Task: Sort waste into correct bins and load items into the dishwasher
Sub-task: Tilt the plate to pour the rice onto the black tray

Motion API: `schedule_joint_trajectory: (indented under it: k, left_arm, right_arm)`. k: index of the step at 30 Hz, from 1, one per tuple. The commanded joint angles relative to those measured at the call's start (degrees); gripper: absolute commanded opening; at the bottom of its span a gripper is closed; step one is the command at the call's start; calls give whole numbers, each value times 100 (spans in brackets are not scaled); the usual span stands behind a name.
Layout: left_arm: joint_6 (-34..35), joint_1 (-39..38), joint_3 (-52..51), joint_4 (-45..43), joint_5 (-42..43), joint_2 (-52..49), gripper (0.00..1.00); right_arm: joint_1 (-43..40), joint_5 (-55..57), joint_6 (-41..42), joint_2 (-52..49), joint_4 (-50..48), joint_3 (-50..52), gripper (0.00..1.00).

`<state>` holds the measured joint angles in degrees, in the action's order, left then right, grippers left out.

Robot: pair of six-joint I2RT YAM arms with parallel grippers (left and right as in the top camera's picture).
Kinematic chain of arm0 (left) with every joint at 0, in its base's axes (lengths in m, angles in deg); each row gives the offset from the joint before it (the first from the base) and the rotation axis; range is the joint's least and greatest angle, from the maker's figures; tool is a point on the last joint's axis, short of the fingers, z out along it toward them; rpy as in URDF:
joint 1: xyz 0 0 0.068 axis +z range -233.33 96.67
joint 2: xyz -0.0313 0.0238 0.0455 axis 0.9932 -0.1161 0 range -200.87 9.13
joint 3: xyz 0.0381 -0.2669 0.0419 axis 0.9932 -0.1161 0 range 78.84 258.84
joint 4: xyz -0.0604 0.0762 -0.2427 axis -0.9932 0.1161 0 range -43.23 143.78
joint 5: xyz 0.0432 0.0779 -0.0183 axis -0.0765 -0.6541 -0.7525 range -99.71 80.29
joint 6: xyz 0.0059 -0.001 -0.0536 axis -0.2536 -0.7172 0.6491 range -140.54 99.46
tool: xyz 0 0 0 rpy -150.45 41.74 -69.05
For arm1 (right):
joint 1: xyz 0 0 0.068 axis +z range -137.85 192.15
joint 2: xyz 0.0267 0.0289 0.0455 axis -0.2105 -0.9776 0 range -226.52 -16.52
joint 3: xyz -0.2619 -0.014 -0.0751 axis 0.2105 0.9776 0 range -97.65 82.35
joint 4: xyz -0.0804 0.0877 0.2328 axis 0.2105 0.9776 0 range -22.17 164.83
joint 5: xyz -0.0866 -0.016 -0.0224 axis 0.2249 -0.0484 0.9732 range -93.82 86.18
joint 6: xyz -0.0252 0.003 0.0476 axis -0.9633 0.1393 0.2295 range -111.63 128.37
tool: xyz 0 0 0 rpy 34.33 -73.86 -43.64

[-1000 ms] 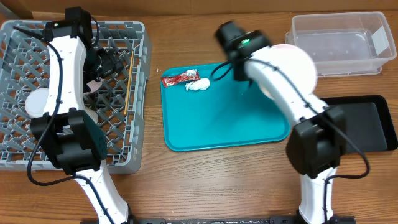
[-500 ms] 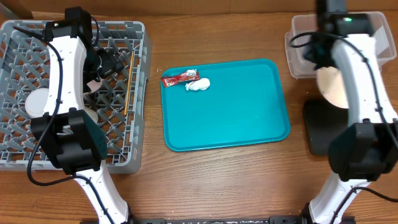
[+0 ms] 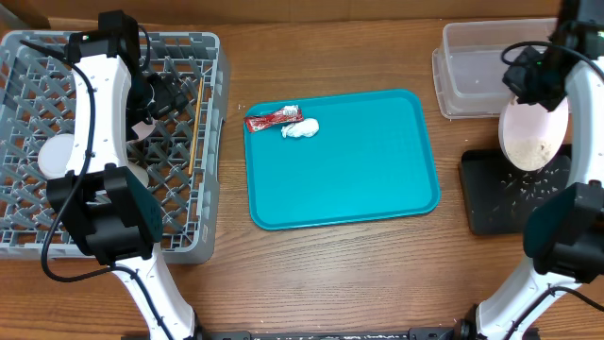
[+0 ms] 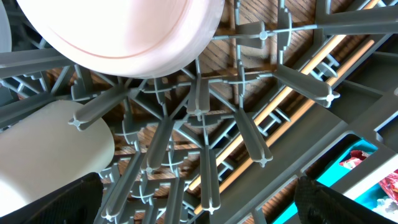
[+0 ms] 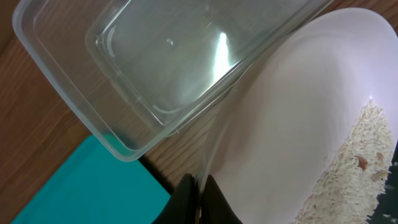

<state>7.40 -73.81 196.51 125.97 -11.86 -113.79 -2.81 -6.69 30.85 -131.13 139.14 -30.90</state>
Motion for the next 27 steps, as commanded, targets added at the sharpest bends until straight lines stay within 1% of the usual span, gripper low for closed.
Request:
schedule_joint_trajectory:
  k: [1,9,17,27]
  left_arm:
    - [-92,20,-31,-15,26,-57,100]
    - [-92,20,-31,-17,26,-57,100]
    - [-92,20,-31,-17,28,-57,100]
    - [-92,20,-31,-17,26,-57,100]
  right_arm:
    - [-264,-601,31,199,24,-195,4]
    - [-750,-1231,31,199,282,-190,4]
    - [-1172,-2100,31,199,367,-184,4]
    - [-1731,-2780,24,188,525,-184,4]
